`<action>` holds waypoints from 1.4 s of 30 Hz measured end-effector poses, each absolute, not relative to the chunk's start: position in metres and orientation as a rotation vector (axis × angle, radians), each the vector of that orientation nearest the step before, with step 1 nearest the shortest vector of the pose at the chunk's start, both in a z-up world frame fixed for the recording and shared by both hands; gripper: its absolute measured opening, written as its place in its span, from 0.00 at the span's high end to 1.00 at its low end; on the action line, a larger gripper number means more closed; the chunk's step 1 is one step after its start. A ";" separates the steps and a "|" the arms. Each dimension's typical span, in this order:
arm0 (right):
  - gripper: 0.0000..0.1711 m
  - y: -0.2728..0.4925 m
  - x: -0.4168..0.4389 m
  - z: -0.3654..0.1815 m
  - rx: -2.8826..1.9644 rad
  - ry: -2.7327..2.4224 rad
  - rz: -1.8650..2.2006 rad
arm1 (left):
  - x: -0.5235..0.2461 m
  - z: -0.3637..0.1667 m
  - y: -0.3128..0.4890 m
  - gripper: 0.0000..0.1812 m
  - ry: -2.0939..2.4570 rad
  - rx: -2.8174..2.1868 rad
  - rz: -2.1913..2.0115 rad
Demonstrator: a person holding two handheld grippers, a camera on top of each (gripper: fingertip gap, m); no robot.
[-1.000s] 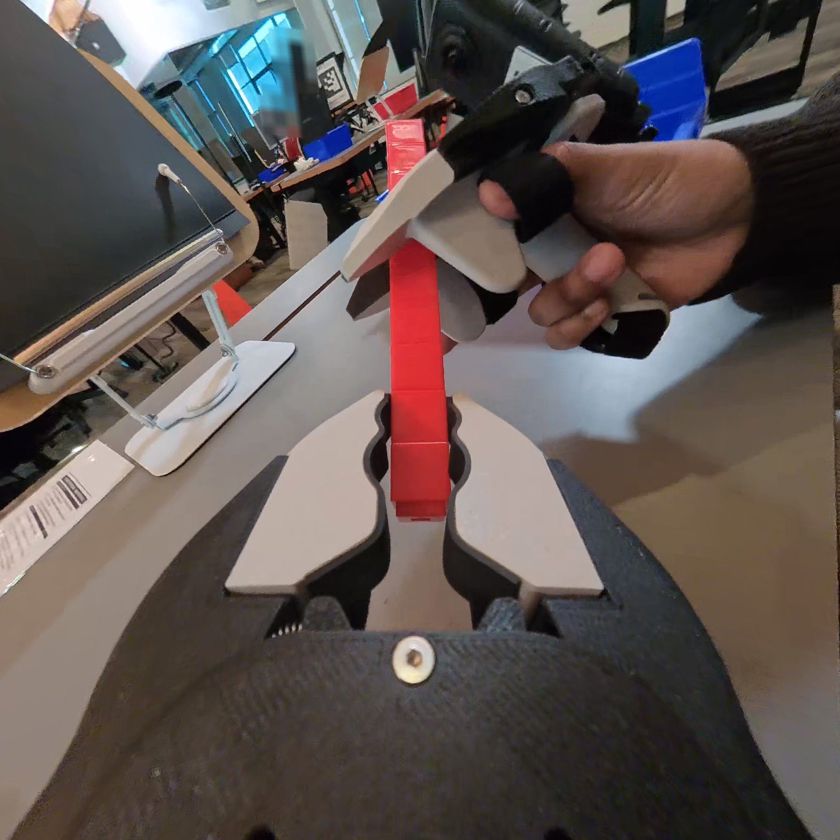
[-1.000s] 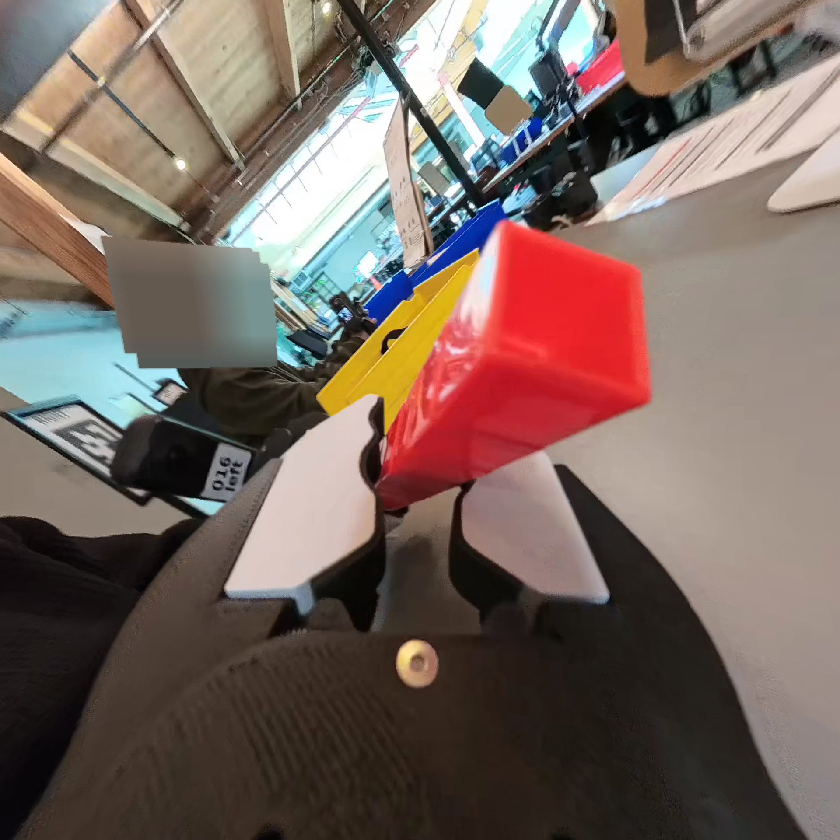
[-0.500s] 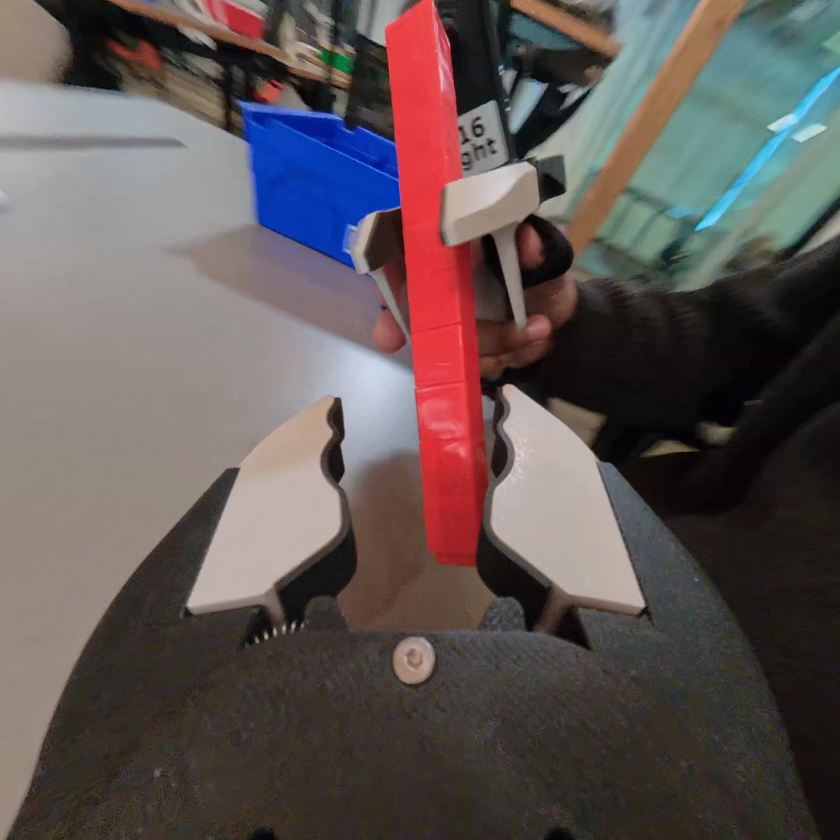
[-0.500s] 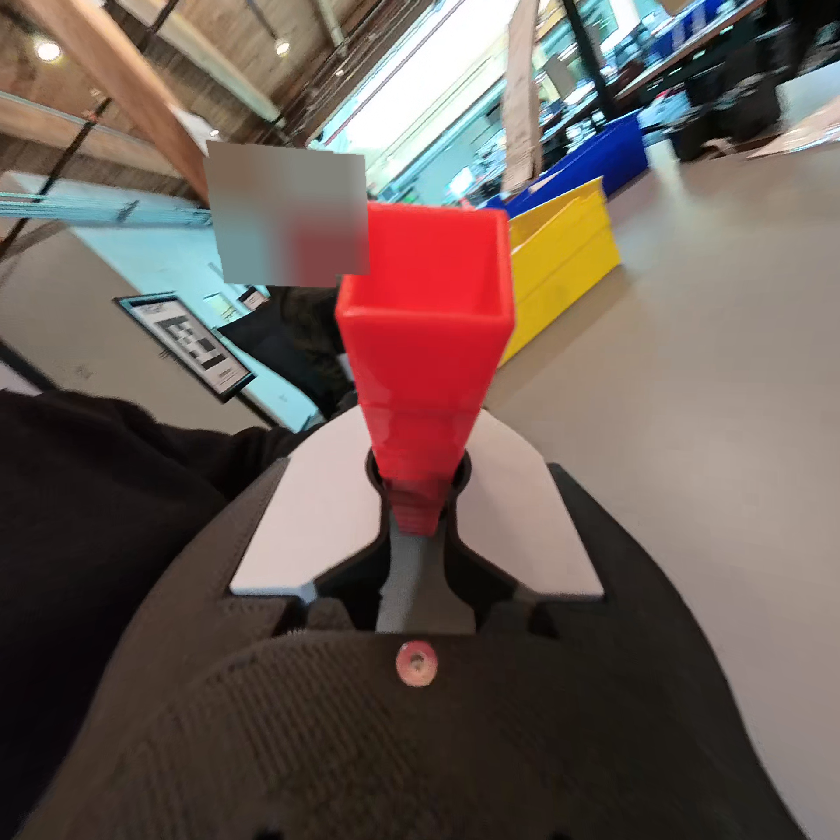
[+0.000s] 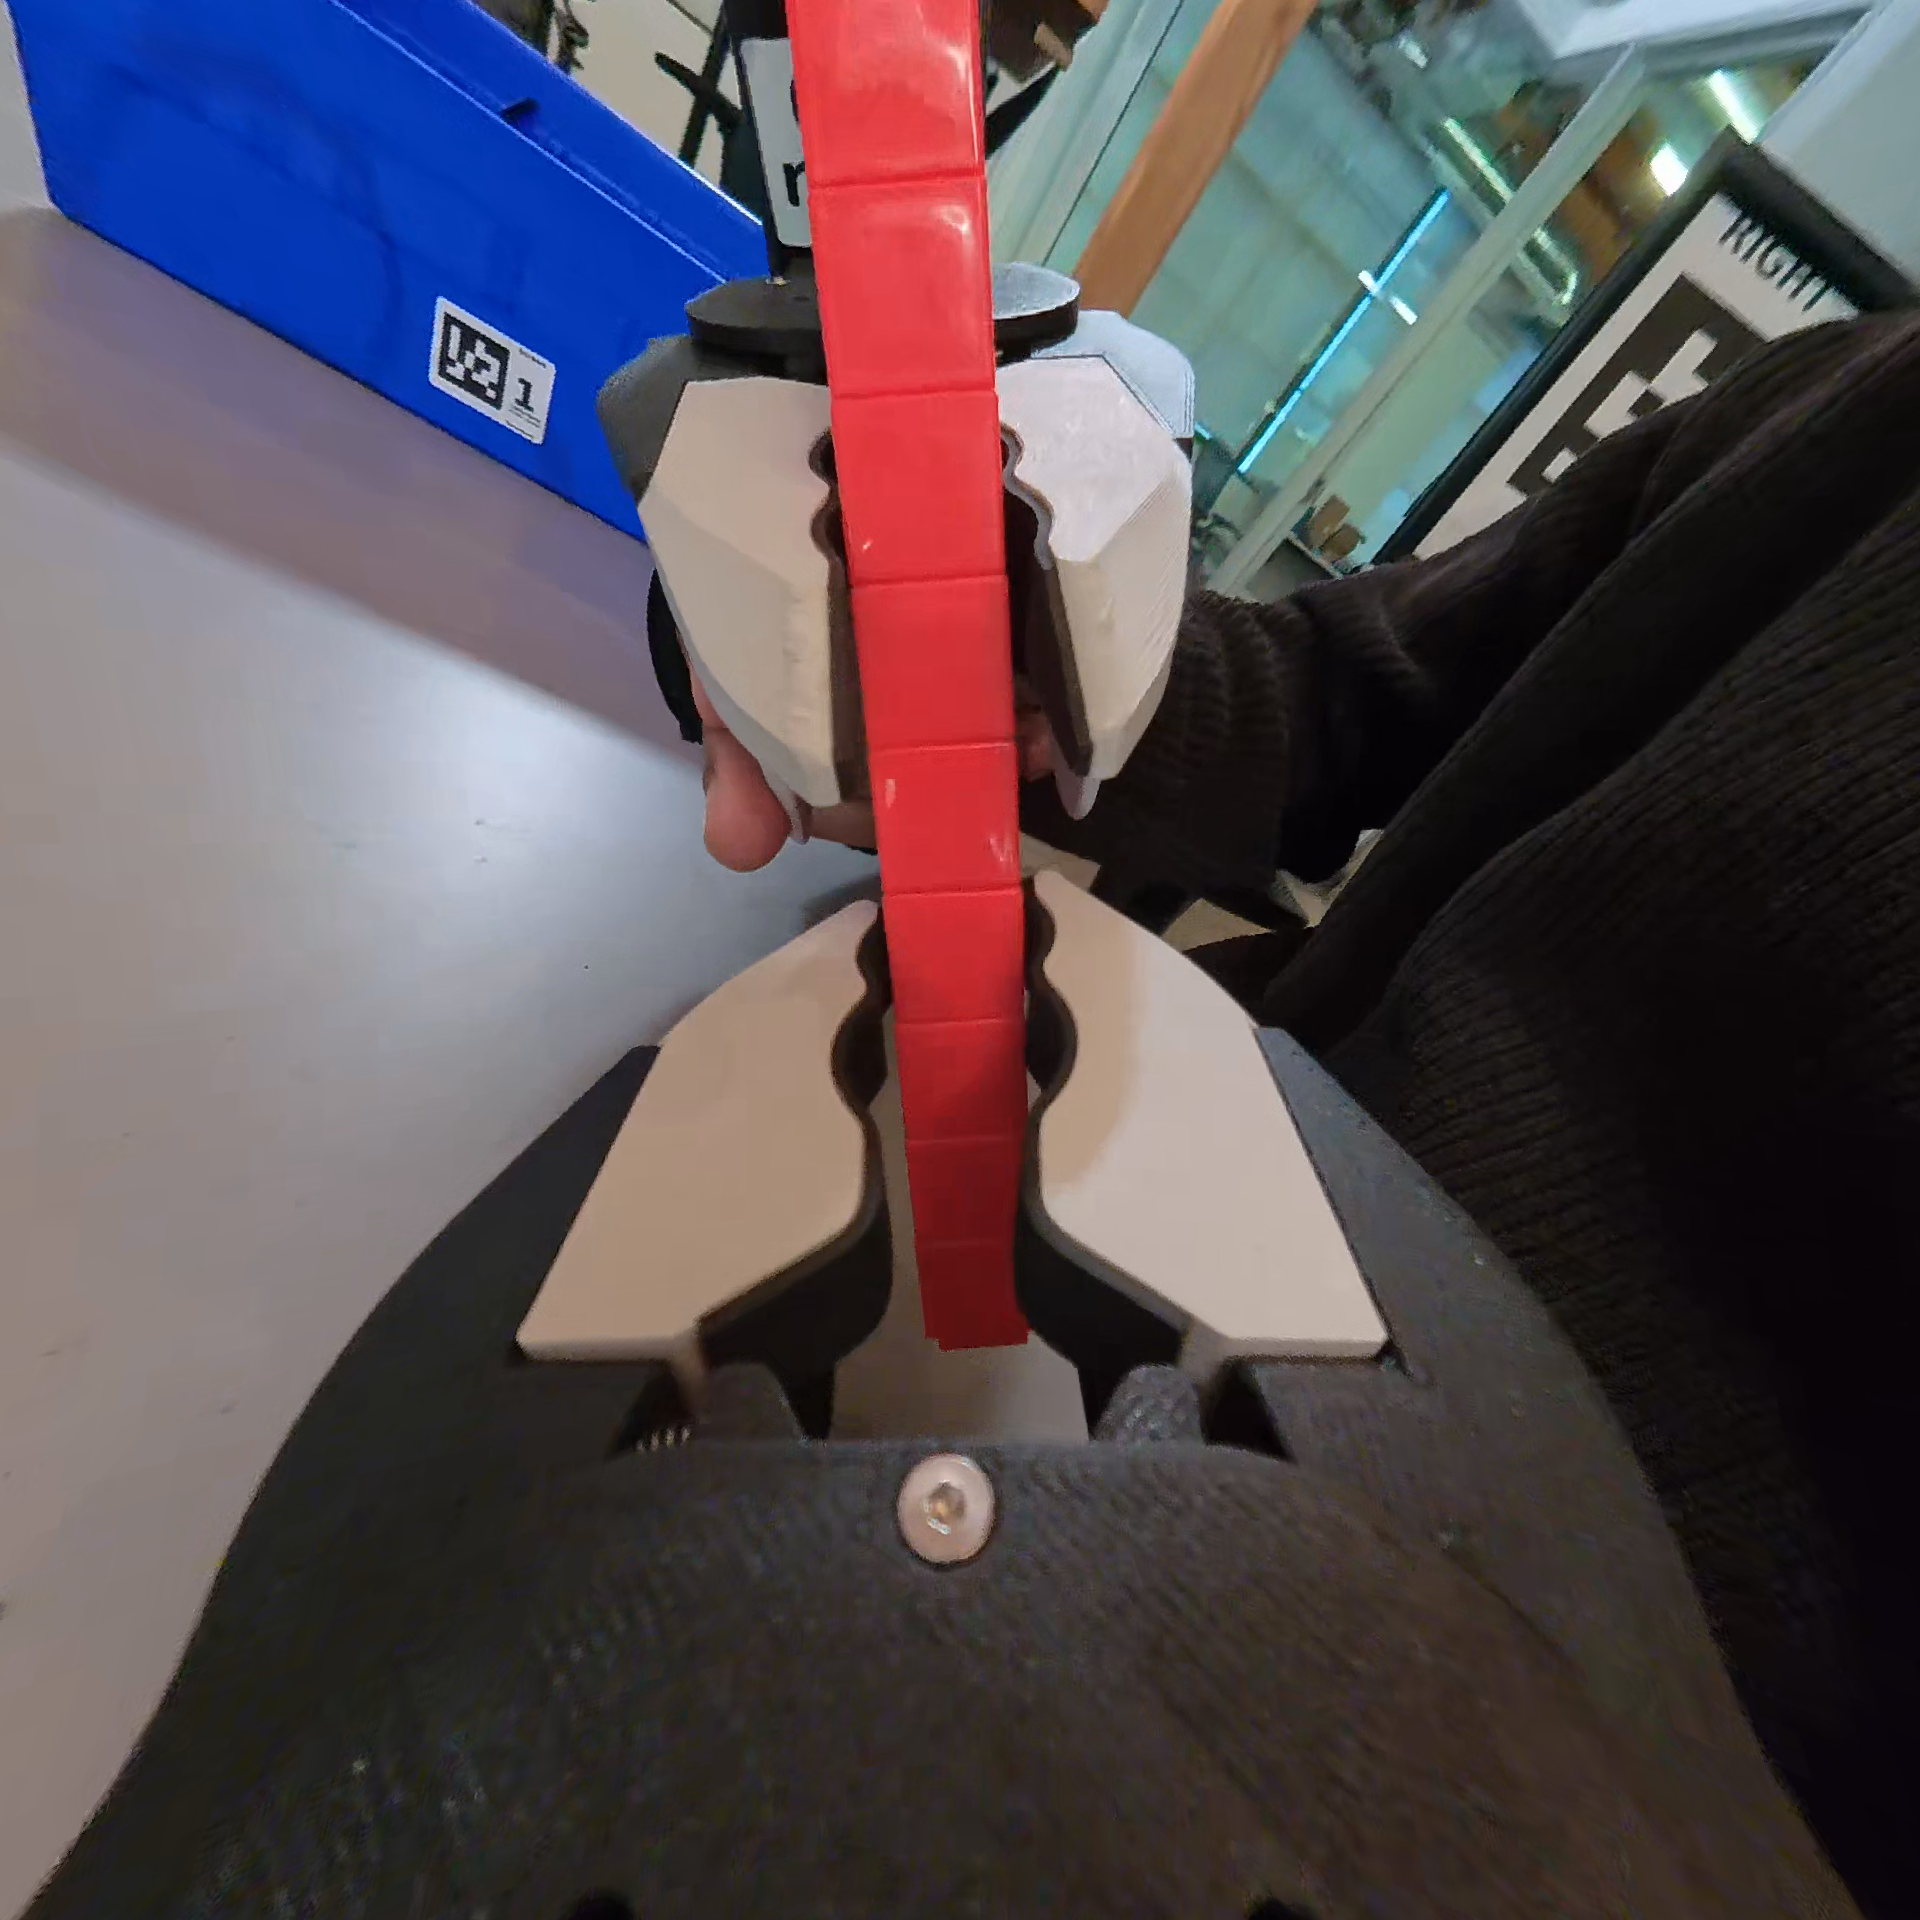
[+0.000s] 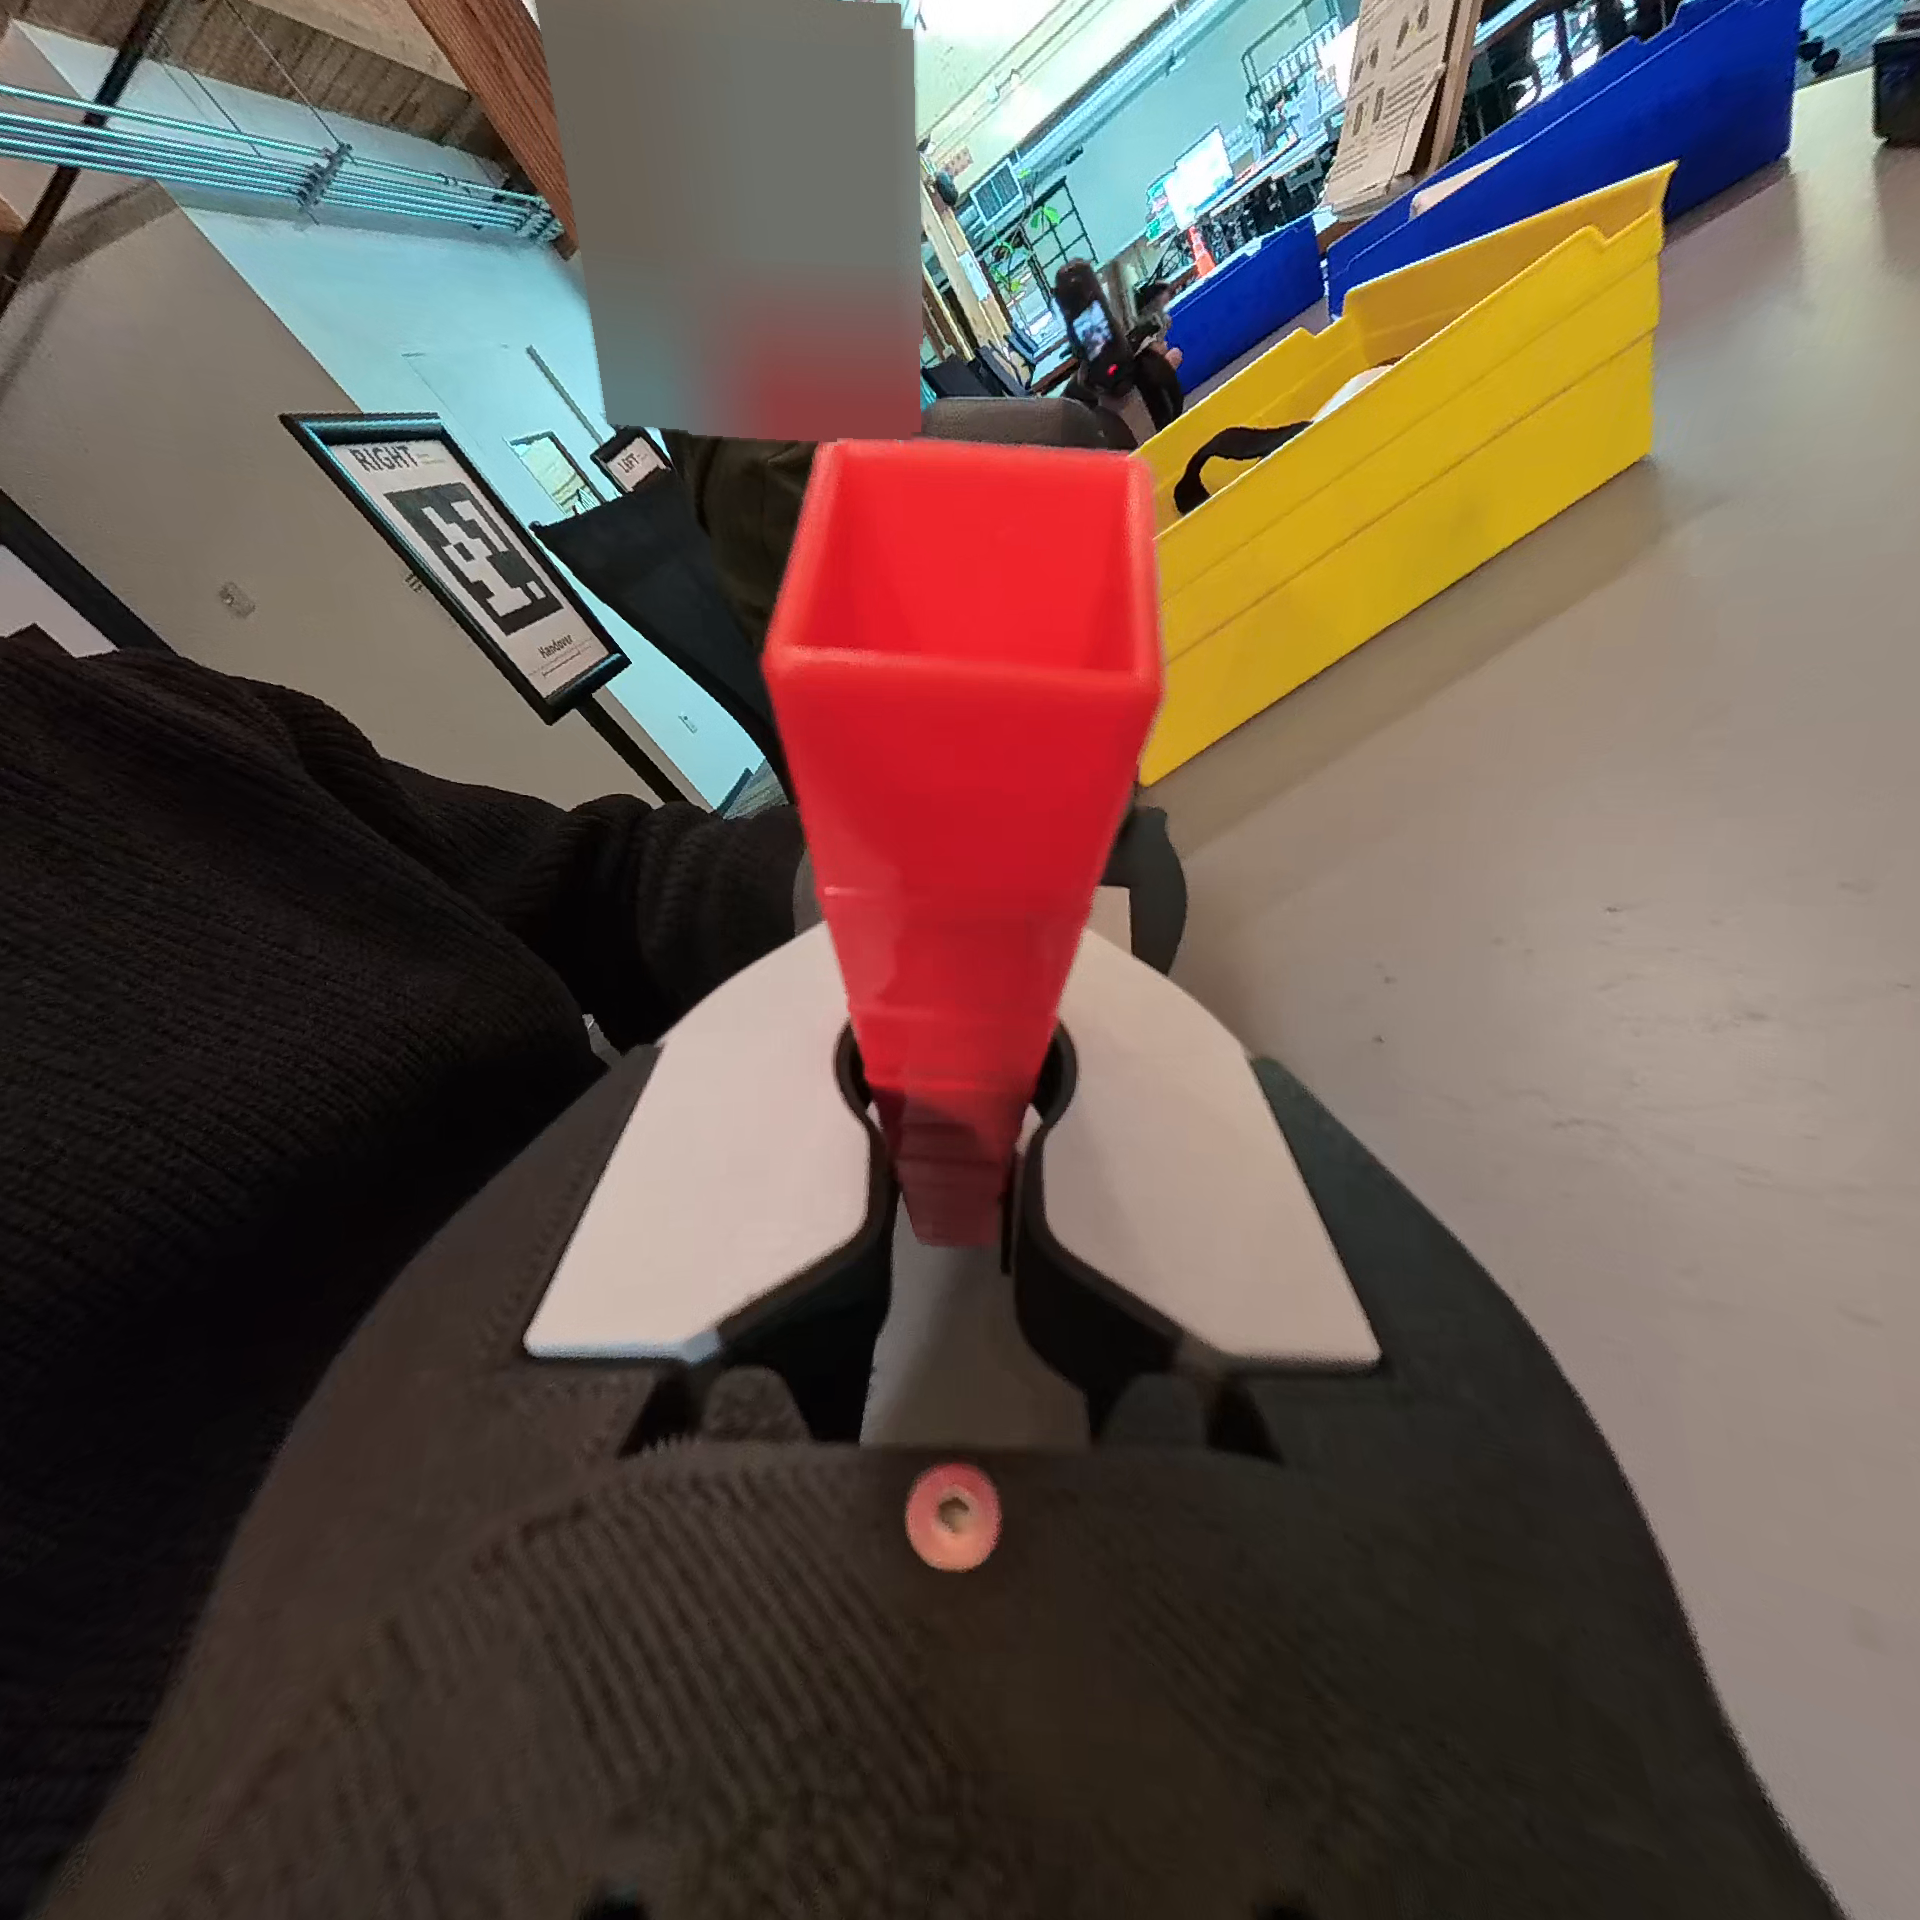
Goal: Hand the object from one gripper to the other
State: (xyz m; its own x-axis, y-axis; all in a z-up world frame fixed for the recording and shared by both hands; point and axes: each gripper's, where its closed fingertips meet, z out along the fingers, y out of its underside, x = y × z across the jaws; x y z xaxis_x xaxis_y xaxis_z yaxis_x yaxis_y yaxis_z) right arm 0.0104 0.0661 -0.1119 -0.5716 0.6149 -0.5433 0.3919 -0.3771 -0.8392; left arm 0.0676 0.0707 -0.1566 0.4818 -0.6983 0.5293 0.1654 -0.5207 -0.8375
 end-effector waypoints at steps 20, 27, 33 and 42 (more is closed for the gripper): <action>0.74 0.135 0.006 -0.081 -1.379 -1.111 2.117 | 0.046 -0.150 0.083 0.86 0.328 -1.762 -1.110; 0.78 0.144 0.010 -0.073 -1.329 -1.059 2.079 | 0.048 -0.159 0.083 0.86 0.336 -1.811 -1.107; 0.86 0.146 0.014 -0.068 -1.339 -1.046 2.141 | 0.048 -0.160 0.082 0.86 0.335 -1.811 -1.124; 0.87 0.137 0.013 -0.070 -1.336 -1.124 2.091 | 0.047 -0.156 0.084 0.77 0.302 -1.786 -1.135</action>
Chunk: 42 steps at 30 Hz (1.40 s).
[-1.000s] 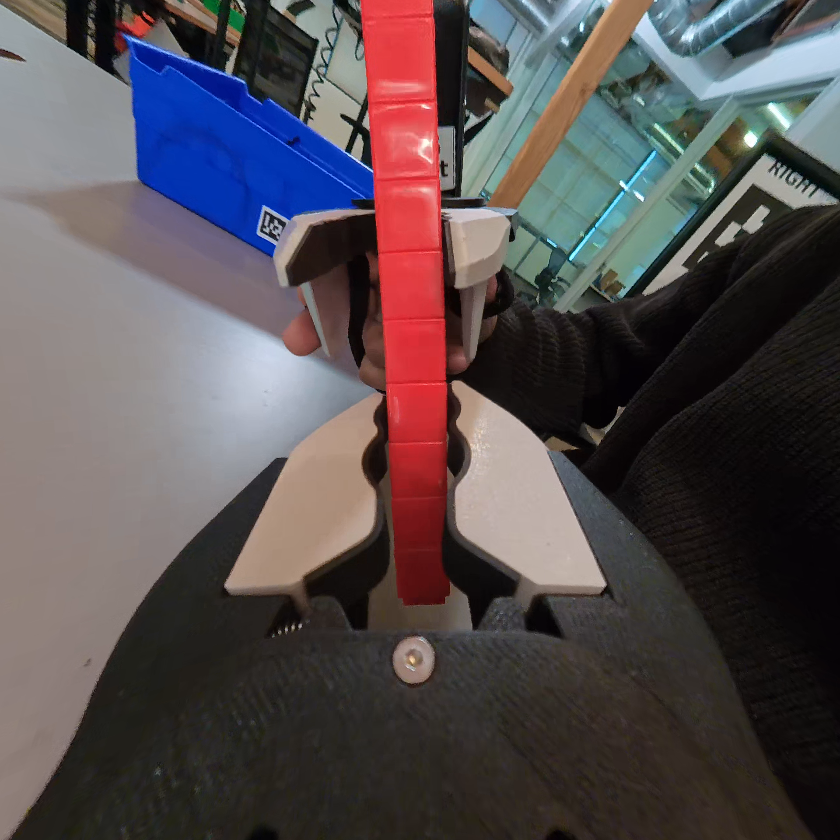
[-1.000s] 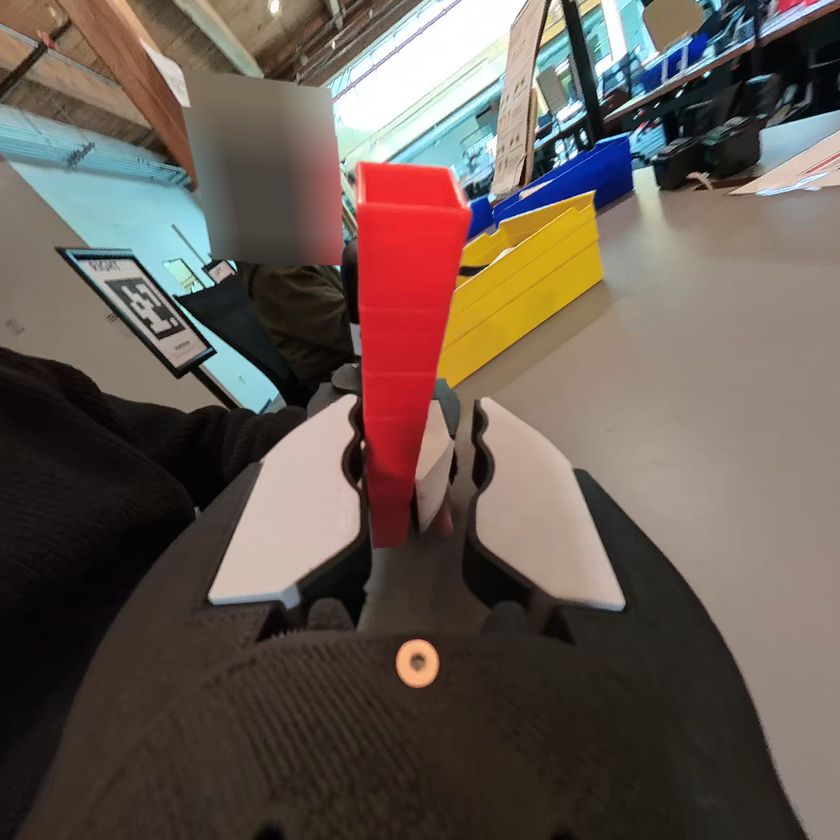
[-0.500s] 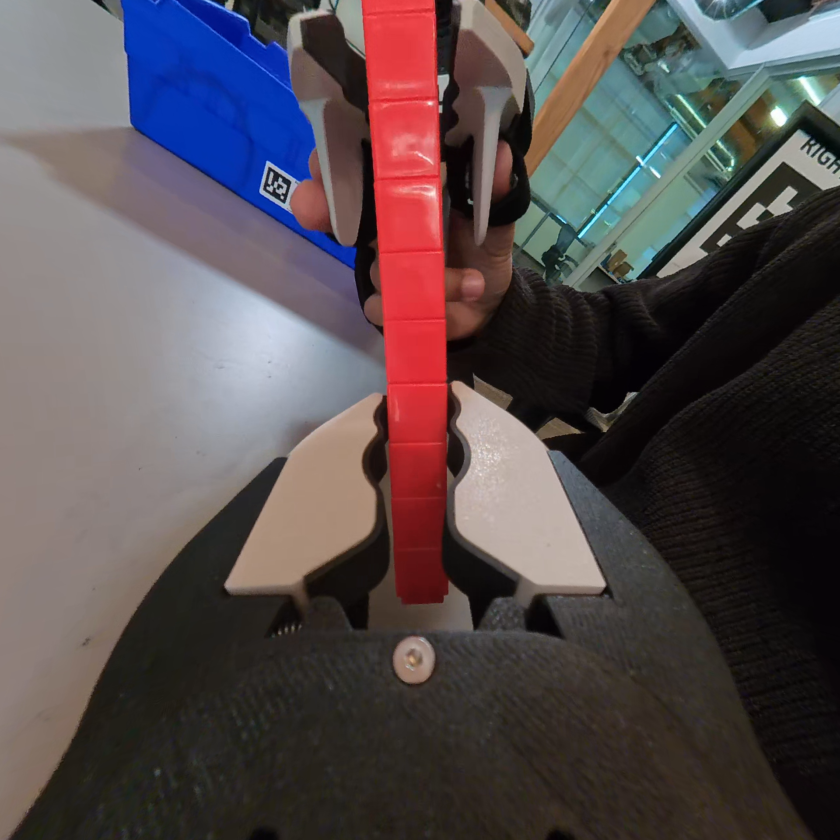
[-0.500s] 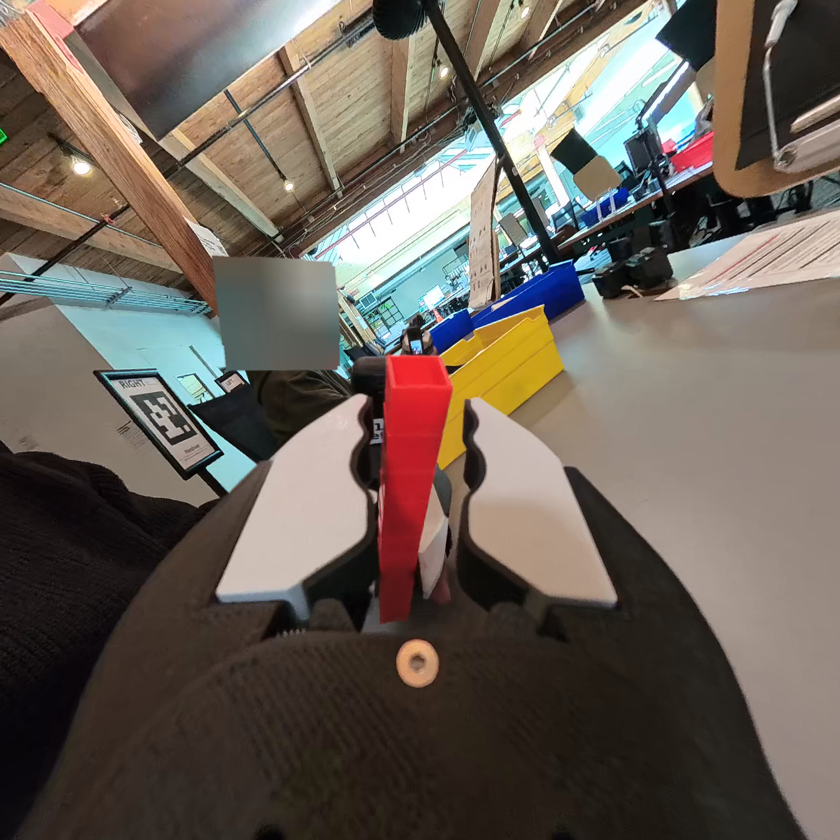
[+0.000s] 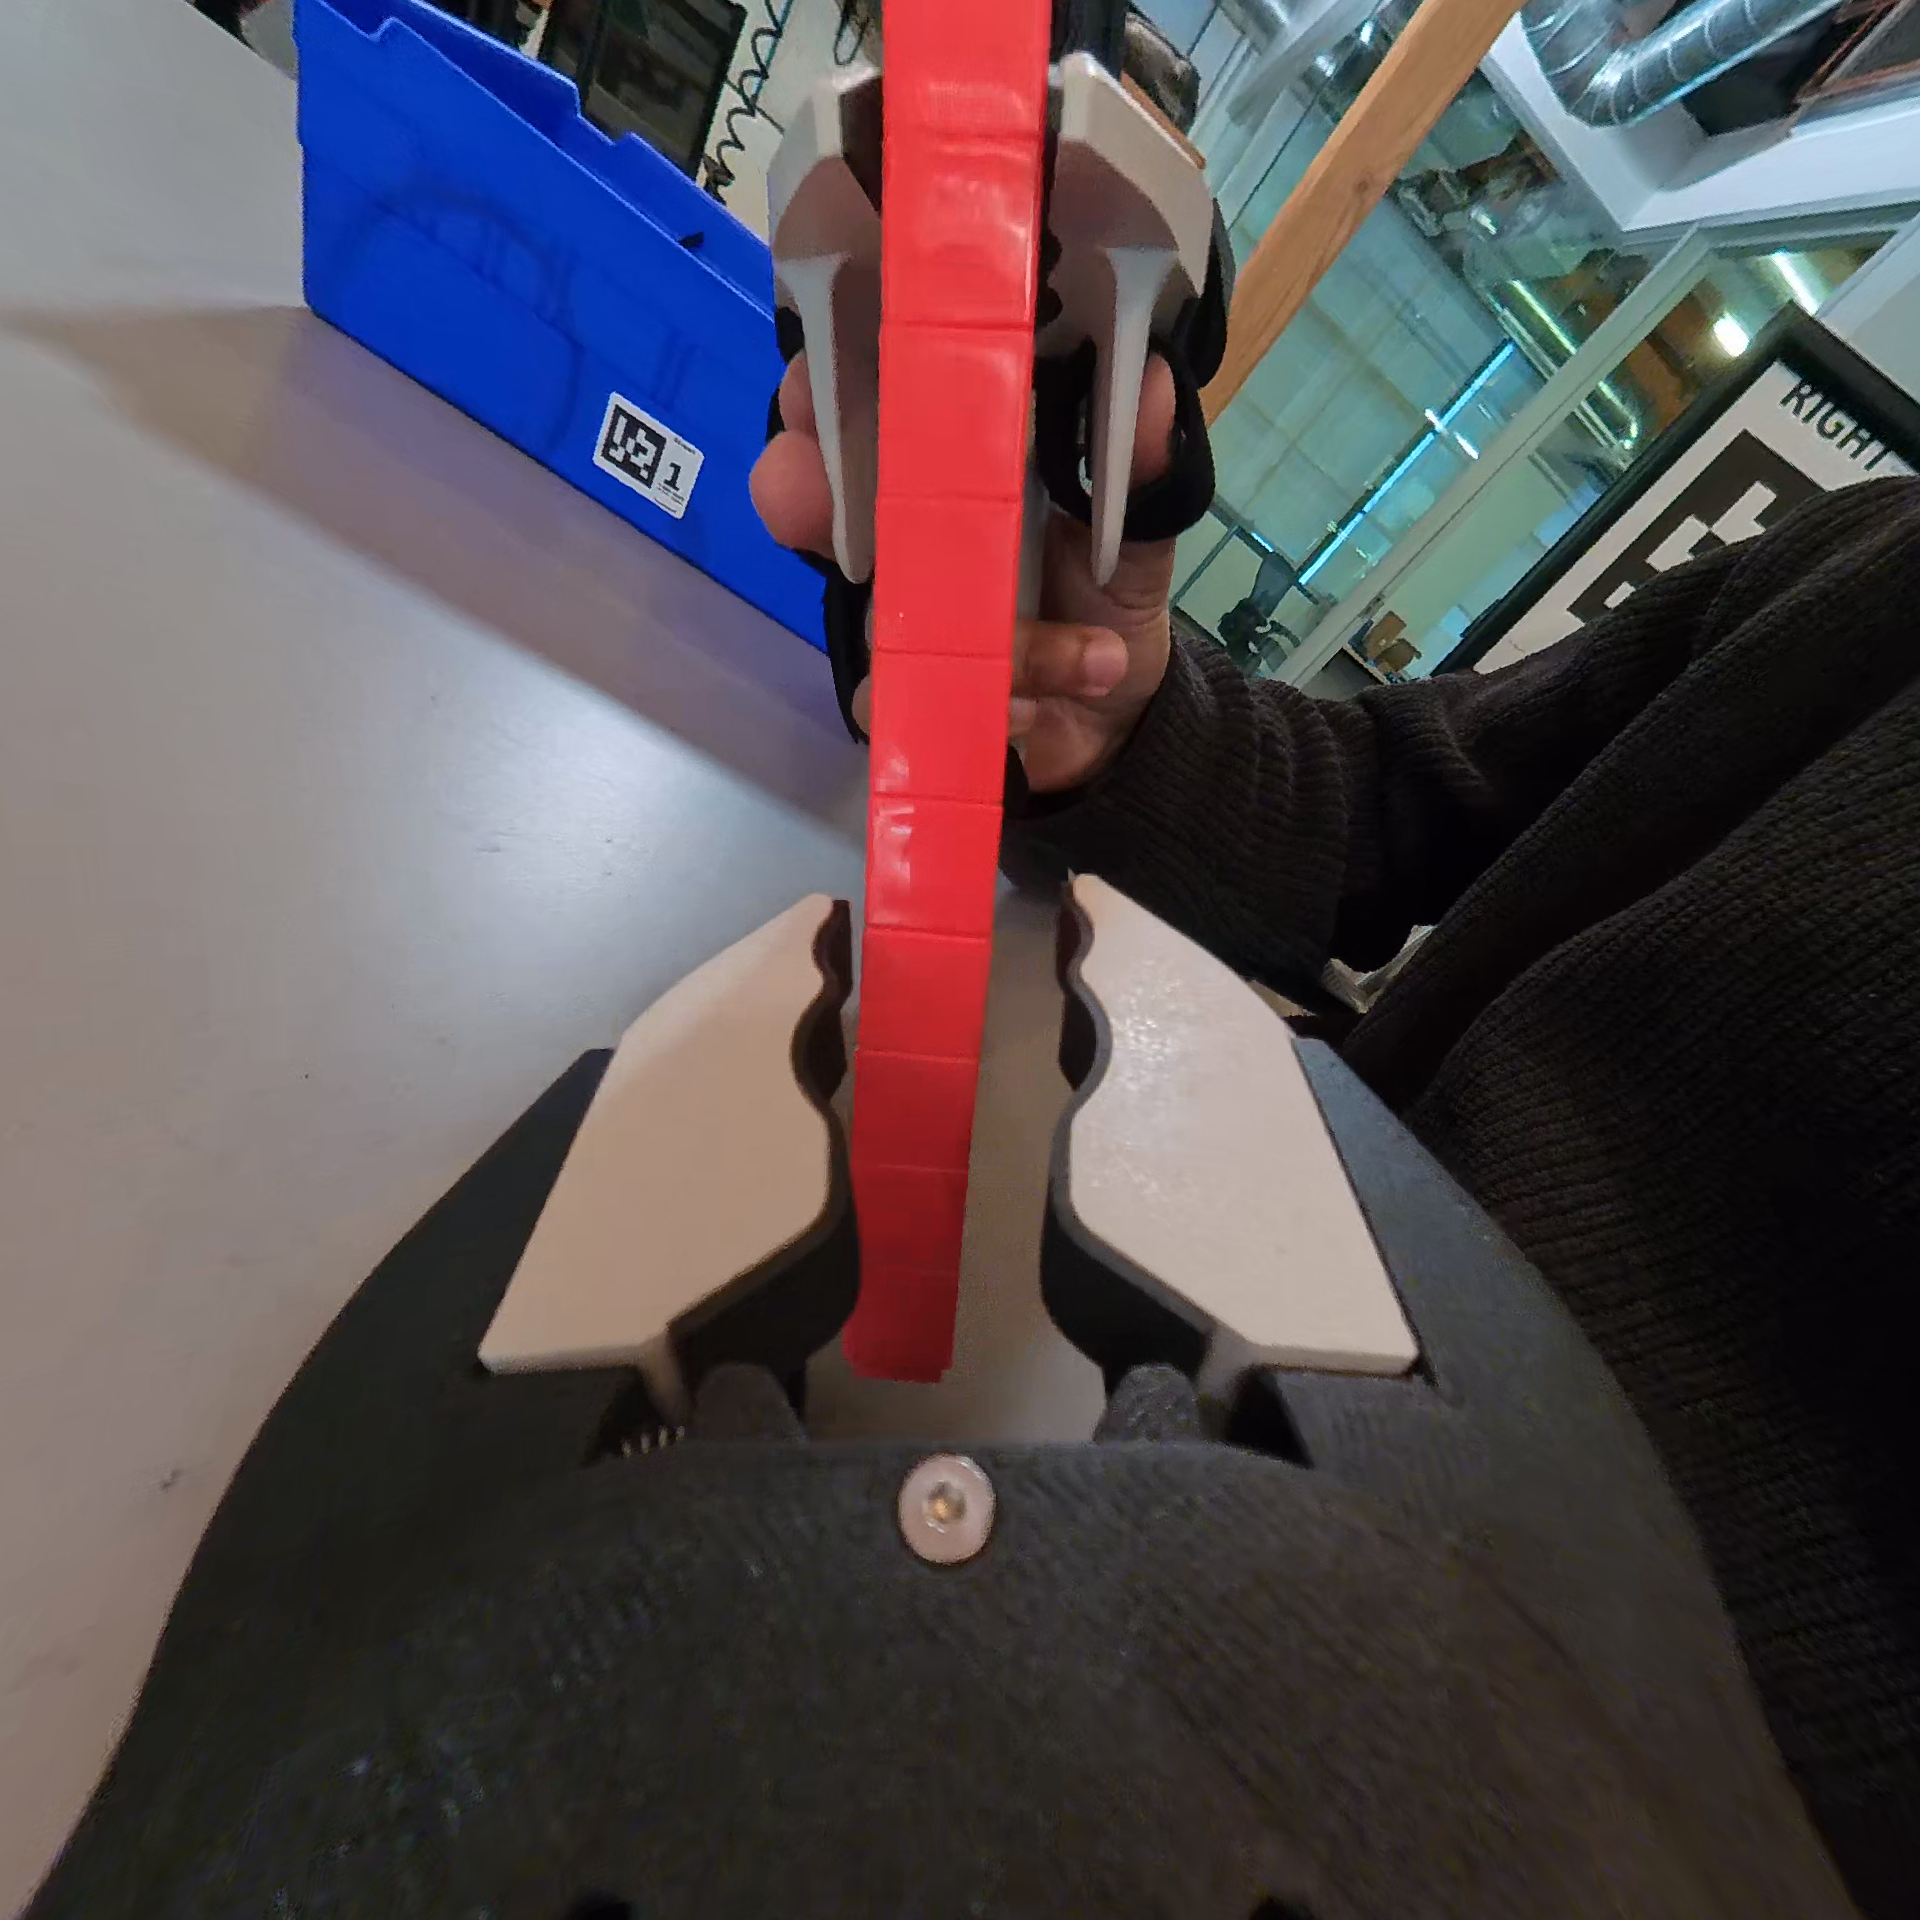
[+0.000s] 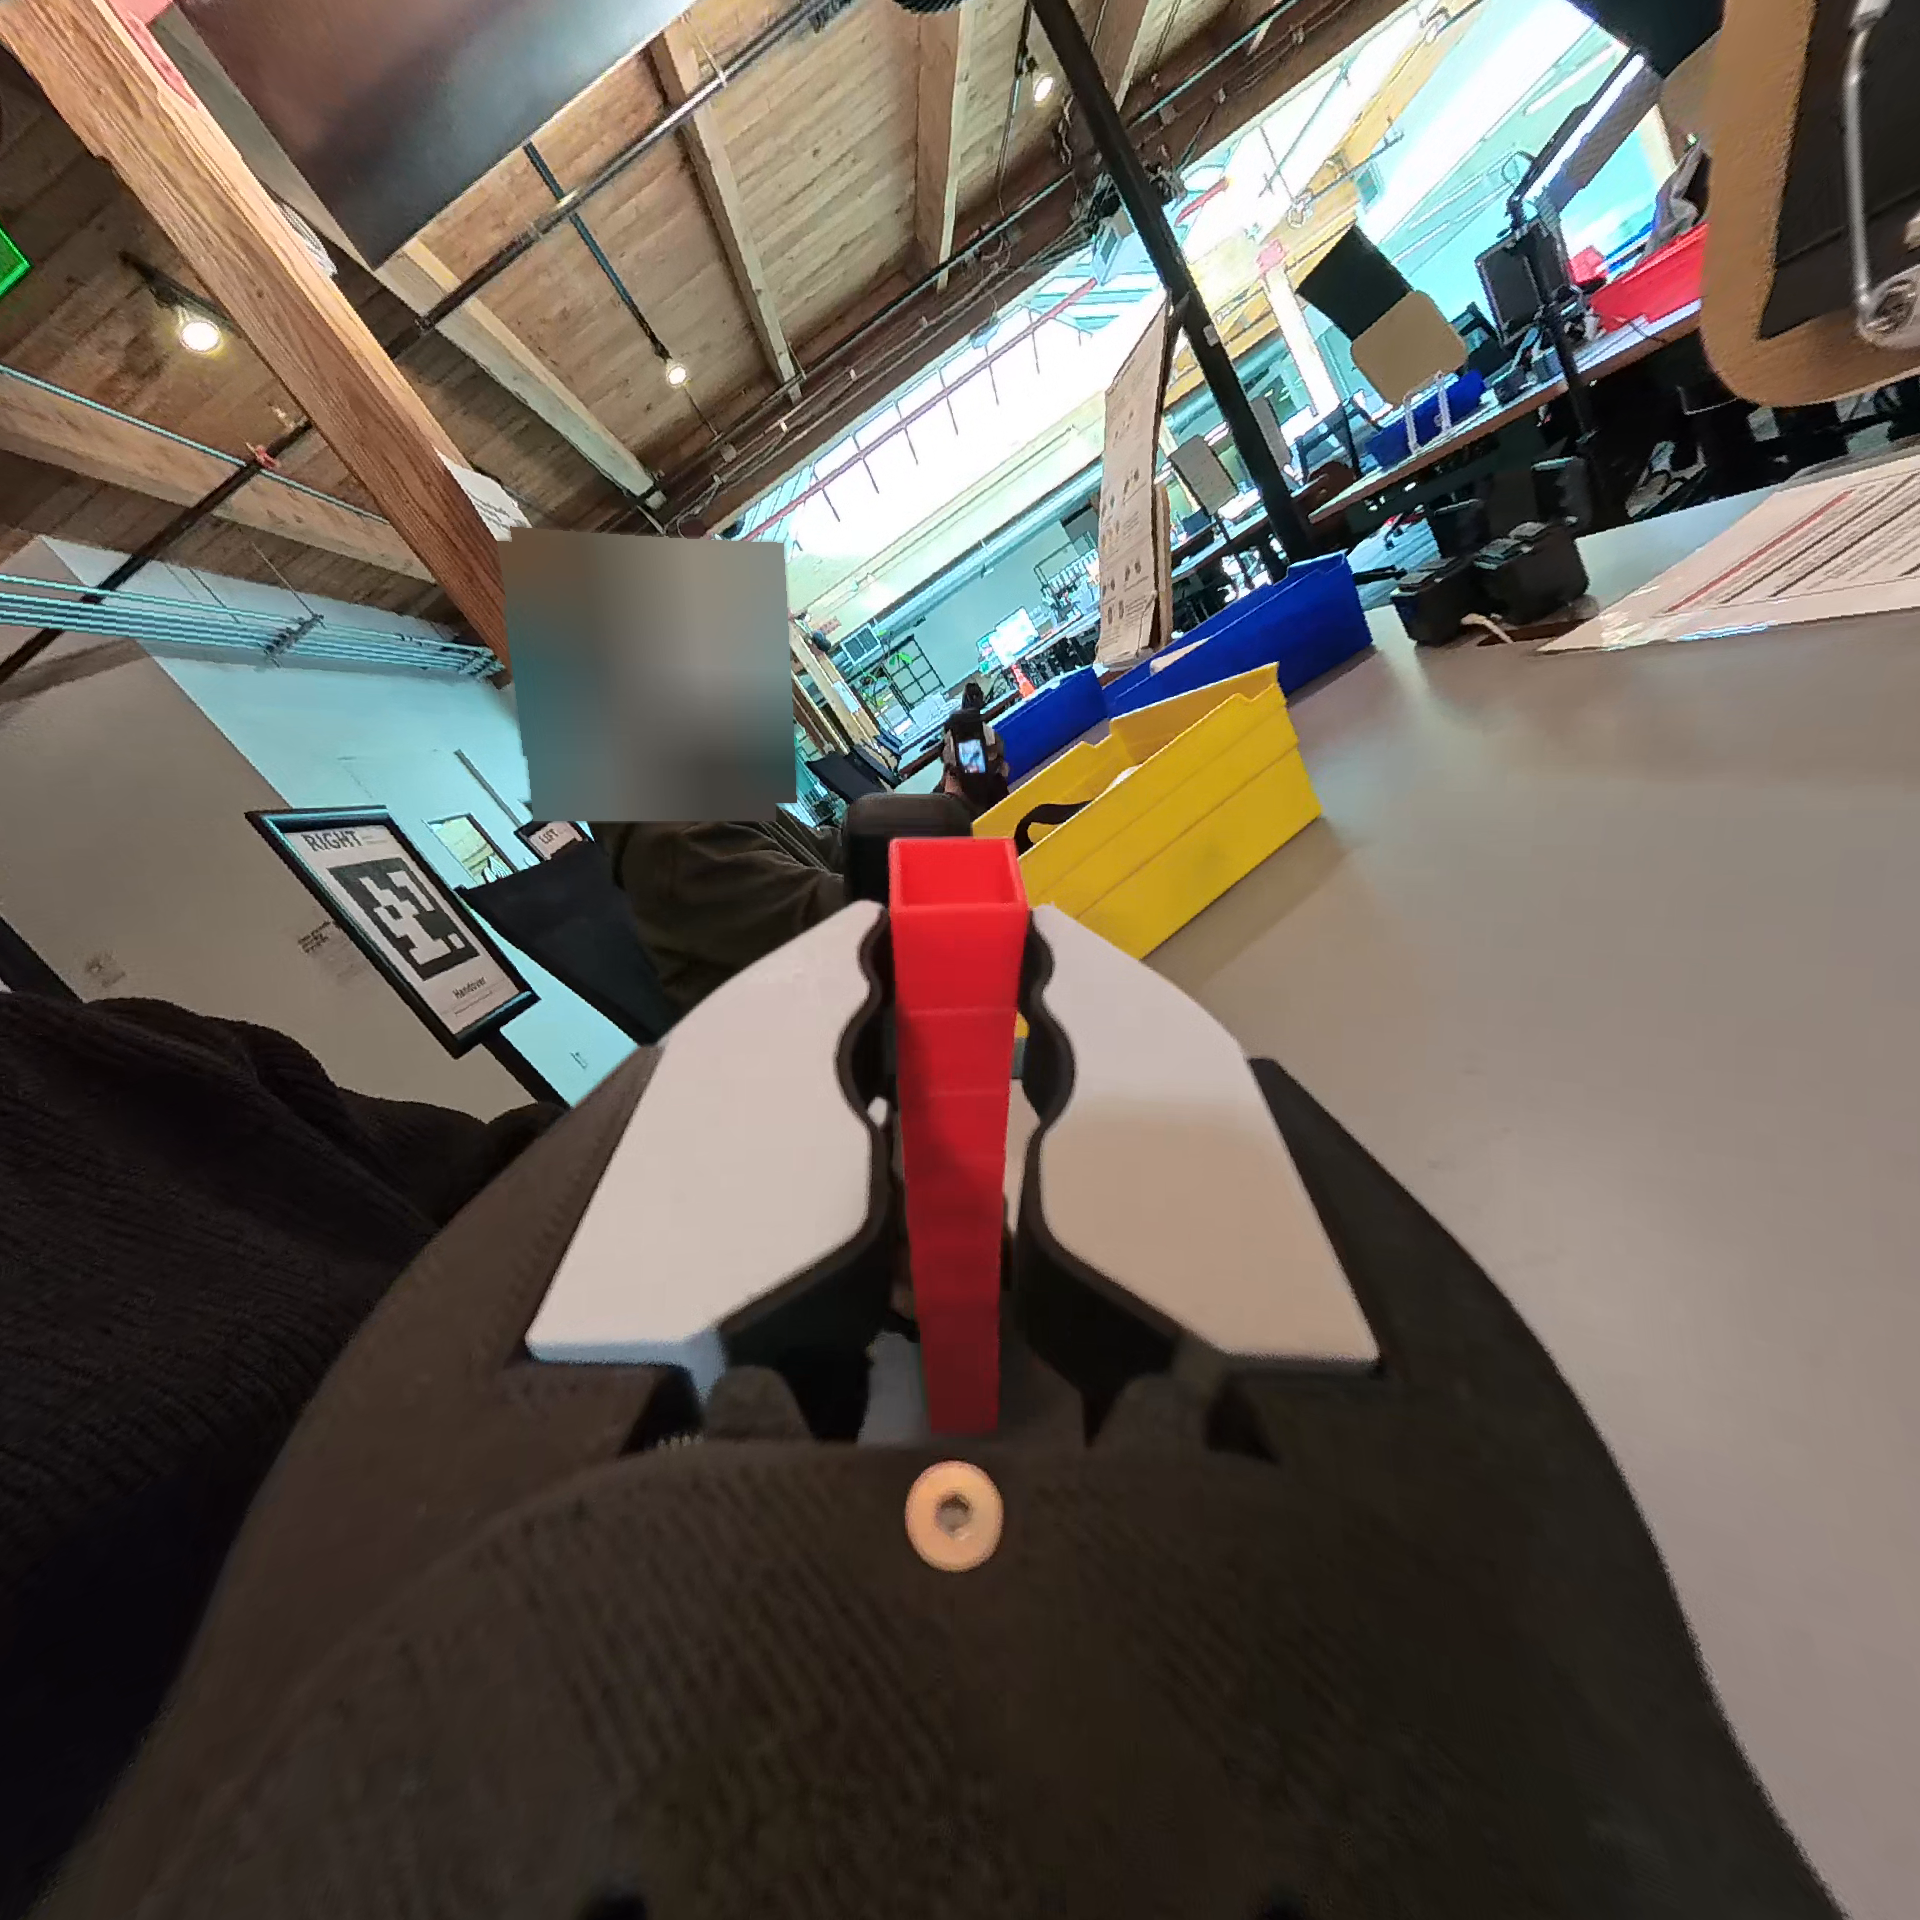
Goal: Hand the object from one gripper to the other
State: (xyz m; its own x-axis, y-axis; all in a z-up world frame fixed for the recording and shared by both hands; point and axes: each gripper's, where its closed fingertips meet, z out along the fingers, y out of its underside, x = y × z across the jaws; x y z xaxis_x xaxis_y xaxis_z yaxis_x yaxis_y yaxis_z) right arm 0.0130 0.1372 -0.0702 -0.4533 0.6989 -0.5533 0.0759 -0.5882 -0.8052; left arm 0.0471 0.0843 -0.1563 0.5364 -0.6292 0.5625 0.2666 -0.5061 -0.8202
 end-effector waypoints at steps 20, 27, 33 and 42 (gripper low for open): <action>0.87 0.177 0.021 -0.069 -1.395 -0.852 2.334 | 0.008 -0.138 0.093 0.69 0.116 -1.665 -1.170; 0.87 0.200 0.026 -0.071 -1.401 -0.786 2.334 | 0.028 -0.150 0.083 0.76 0.184 -1.759 -1.336; 0.87 0.197 0.025 -0.073 -1.411 -0.803 2.339 | 0.051 -0.184 0.077 0.75 0.355 -1.985 -1.146; 0.87 0.192 0.026 -0.067 -1.356 -0.803 2.380 | 0.055 -0.181 0.080 0.86 0.401 -1.963 -1.053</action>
